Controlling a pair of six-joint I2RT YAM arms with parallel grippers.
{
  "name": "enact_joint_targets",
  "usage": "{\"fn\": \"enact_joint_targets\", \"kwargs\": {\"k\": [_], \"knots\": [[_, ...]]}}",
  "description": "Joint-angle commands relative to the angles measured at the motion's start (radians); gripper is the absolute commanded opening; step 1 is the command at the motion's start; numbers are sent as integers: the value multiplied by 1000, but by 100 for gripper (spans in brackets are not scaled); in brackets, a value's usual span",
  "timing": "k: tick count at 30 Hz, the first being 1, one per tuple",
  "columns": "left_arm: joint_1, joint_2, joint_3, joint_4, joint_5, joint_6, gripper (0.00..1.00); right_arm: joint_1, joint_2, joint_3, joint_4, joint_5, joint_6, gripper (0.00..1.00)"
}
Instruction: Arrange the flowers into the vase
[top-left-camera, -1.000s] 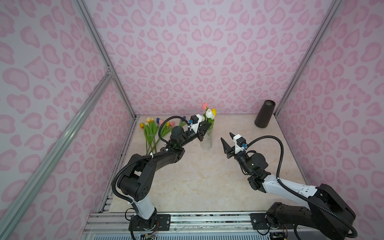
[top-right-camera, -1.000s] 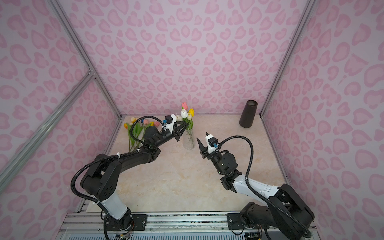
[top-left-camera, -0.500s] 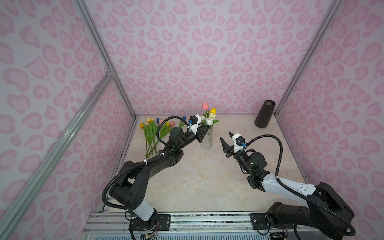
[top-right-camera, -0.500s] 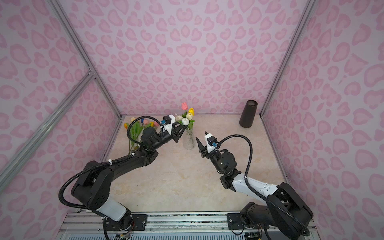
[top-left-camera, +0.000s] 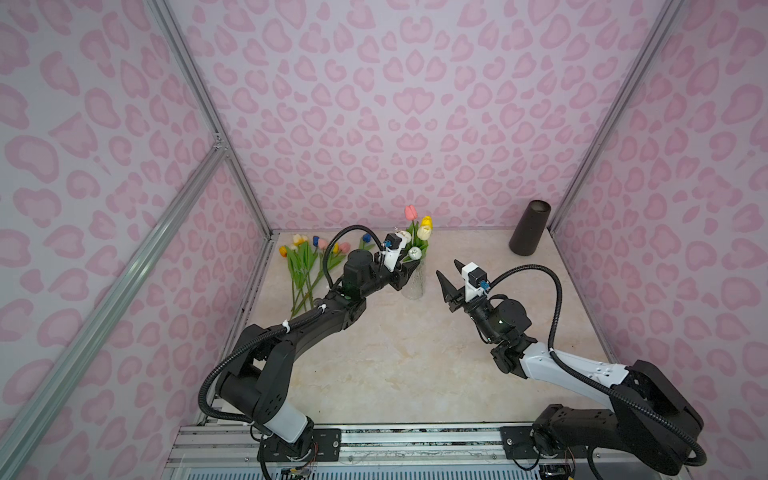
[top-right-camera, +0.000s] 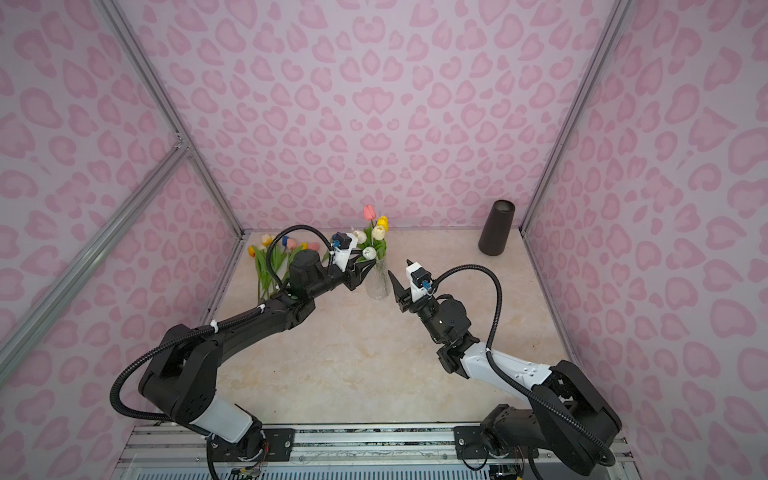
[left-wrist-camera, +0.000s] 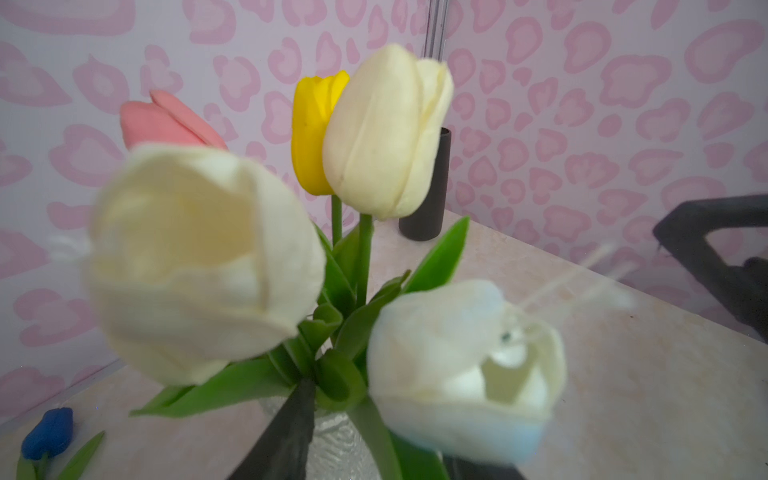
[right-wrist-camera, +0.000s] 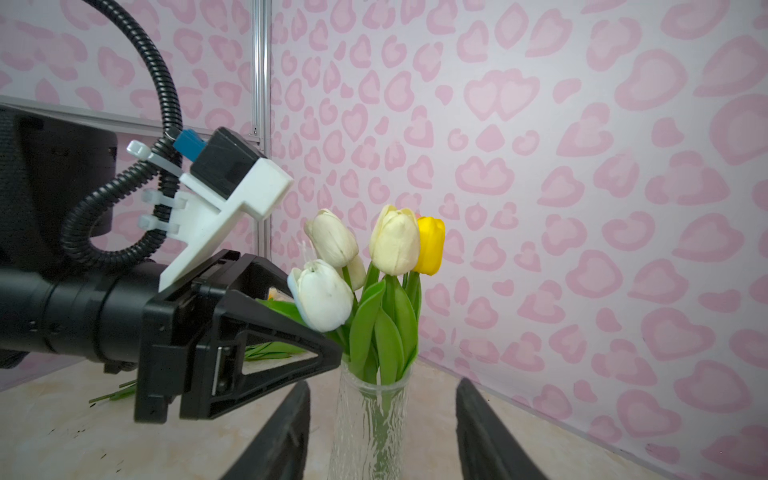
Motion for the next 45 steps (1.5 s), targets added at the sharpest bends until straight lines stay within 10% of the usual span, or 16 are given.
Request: {"fn": "enact_joint_targets", "kwargs": {"k": [1, 15, 29, 45], "knots": [[1, 0, 34, -94, -36, 30, 49, 0, 10, 19, -44, -8, 7, 56], [6, -220, -84, -251, -96, 123, 73, -71, 96, 69, -129, -84, 97, 63], [12, -613, -442, -57, -58, 134, 92, -104, 355, 160, -47, -165, 131, 74], [26, -711, -613, 51, -255, 81, 92, -110, 634, 349, 32, -258, 171, 85]]}}
